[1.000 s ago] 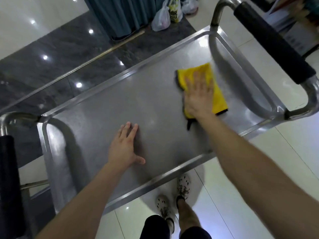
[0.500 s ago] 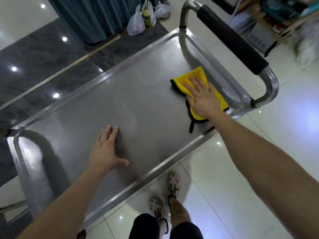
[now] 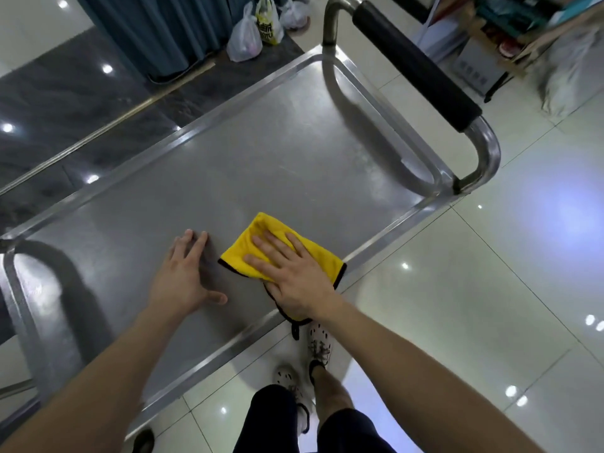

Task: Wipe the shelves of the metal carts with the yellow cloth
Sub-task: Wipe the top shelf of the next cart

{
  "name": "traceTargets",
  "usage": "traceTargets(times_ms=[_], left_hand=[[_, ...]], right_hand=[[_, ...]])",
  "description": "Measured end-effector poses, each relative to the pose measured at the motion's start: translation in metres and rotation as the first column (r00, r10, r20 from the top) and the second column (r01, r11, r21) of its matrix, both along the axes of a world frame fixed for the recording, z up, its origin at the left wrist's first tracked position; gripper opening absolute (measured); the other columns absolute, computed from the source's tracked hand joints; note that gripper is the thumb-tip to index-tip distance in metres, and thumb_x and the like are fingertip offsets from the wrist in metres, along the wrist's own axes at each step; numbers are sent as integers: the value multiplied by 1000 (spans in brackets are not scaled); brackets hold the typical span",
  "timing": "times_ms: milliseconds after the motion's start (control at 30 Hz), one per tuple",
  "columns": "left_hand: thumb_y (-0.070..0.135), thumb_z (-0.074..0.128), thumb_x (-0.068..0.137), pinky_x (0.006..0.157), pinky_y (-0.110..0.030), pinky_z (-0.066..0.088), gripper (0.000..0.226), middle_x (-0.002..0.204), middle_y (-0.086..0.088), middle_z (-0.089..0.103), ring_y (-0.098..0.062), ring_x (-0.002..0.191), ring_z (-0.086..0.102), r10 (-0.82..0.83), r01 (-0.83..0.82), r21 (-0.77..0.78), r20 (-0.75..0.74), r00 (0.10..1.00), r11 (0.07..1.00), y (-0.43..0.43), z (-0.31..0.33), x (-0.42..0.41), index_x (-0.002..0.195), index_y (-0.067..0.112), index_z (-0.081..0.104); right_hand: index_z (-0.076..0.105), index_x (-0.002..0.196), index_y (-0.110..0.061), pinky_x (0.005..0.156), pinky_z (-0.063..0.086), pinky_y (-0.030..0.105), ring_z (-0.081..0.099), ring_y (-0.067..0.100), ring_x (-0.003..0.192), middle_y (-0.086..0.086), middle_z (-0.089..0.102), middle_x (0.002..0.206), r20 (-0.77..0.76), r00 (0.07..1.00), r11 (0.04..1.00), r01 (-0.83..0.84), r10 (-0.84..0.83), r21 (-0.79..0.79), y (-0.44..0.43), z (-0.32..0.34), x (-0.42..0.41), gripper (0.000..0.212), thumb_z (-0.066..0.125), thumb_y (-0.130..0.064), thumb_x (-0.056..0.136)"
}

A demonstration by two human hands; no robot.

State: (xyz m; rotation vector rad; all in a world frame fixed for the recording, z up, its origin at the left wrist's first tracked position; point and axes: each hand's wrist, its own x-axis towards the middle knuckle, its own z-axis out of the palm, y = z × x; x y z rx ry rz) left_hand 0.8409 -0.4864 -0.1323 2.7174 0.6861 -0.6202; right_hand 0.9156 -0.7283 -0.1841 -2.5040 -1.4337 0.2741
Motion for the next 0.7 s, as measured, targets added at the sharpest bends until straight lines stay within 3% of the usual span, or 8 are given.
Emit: traceTargets(times_ms=[100,167,300,433,500,600,667,700], left_hand=[[58,108,41,132,-52,28,162,182,-2,10,-32,166,14,-16,16,-1,-19,1000,1000,1,0,2,174,31,19],[59,107,41,131,-54,30,162,182,0,9,-32,166,15,-10,11,5,-28,1000,1000,-1,2,4,174,33,18],[64,105,44,127,-56,36,159,182,3,7,-29,166,15,-16,16,15,-10,1000,1000,-3,4,3,174,36,17],[68,103,44,127,-54,35,159,182,5,7,-25,167,14,-30,30,44,-1,1000,999,-2,4,2,174,37,17],[67,103,42,127,-55,35,159,182,4,8,-26,166,15,-34,34,48,1,999,998,-1,2,3,173,36,18],[67,102,47,129,-54,31,154,182,-1,12,-29,166,16,-44,42,39,34,998,998,-1,1,0,173,31,22],[61,94,64,129,-54,31,132,180,-9,18,-34,165,22,-57,55,25,83,995,998,-2,3,-6,172,24,27],[54,92,72,128,-54,33,121,178,-13,22,-36,163,28,-45,44,8,120,992,999,-5,3,-11,171,21,31]], right_hand=[[35,166,-35,131,12,53,8,23,166,-1,17,177,66,998,1000,18,-17,-15,-49,0,54,62,49,-36,105],[31,167,-33,131,13,55,9,27,165,3,18,177,105,973,978,208,-204,-28,-99,-1,111,63,49,-33,107],[15,169,-39,132,5,56,0,22,166,-1,7,180,75,790,777,612,-609,-146,-183,6,199,59,32,-45,113],[24,169,-32,130,12,57,10,28,165,6,13,179,126,702,697,712,-701,-85,-143,0,160,60,31,-45,111],[25,169,-30,129,13,58,10,30,165,9,14,178,128,783,784,618,-608,-53,-94,-3,98,61,31,-43,110],[34,167,-30,131,11,56,12,28,165,7,18,177,73,960,963,267,-270,48,-13,-13,-18,63,41,-37,105],[27,169,-30,131,9,55,6,26,166,5,11,179,33,995,995,95,-95,0,25,-11,-71,66,43,-39,105],[25,169,-30,131,9,55,2,24,166,4,8,179,21,996,996,92,-91,-5,31,-11,-82,66,43,-41,107]])
